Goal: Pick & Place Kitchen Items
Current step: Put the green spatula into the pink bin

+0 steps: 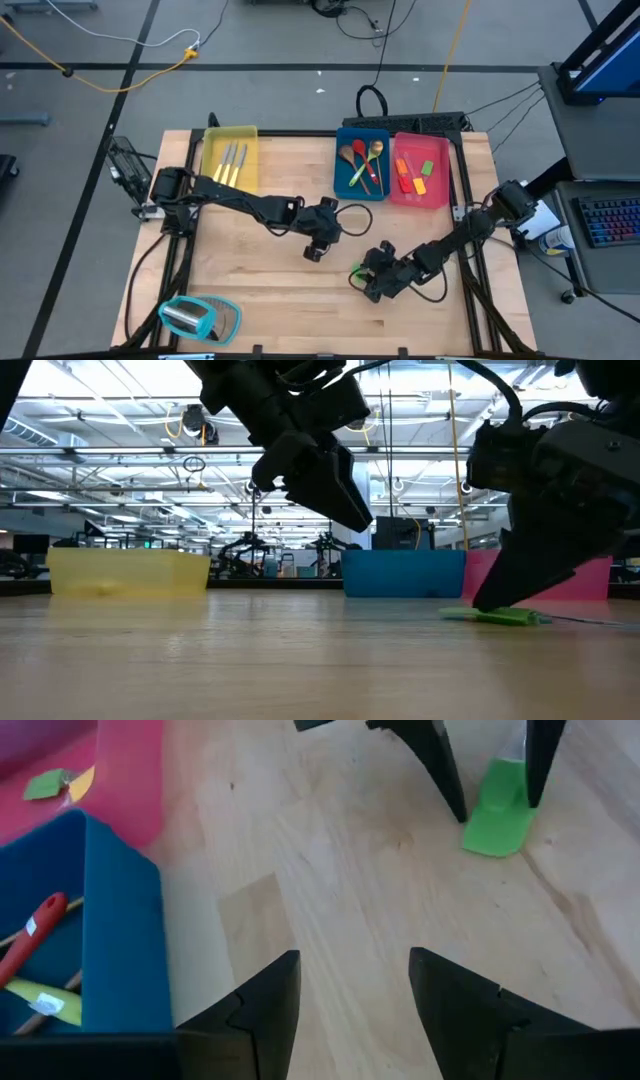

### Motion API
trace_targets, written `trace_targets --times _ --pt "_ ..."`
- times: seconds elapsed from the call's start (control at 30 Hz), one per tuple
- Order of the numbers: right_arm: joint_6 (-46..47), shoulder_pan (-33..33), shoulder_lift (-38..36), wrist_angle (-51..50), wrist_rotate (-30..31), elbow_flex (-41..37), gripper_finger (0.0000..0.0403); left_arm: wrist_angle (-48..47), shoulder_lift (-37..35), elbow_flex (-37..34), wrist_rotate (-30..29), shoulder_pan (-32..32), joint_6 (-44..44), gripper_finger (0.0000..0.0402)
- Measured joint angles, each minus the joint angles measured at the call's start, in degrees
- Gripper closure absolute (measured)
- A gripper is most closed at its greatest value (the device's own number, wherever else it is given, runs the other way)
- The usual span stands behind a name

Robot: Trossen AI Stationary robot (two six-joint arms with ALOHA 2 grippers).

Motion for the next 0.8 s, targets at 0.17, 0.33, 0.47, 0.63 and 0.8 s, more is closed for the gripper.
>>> trace_targets --times 0.17,0.33,0.47,0.63,0.8 --pt "-1.8 0.0 2.1 1.9 1.4 0.0 0.0248 0.2 0.0 0.0 0.0 0.7 1.2 0.0211" --pt "-3.6 -0.1 2.5 1.8 1.6 0.0 0.0292 0.1 0.0 0.0 0.0 1.6 1.0 0.0210" --pt "-4.3 -0.3 2.6 1.7 1.0 0.0 0.0359 0.0 0.0 0.0 0.0 1.8 -0.6 0.0210" --pt "-6.3 -0.5 2.5 1.6 0.3 -0.1 0.0384 0.0 0.0 0.0 0.0 1.6 -2.4 0.0211" --pt "-12.4 -0.6 0.0 1.5 0.9 -0.1 0.0386 0.0 0.0 0.0 0.4 1.1 -4.8 0.0211"
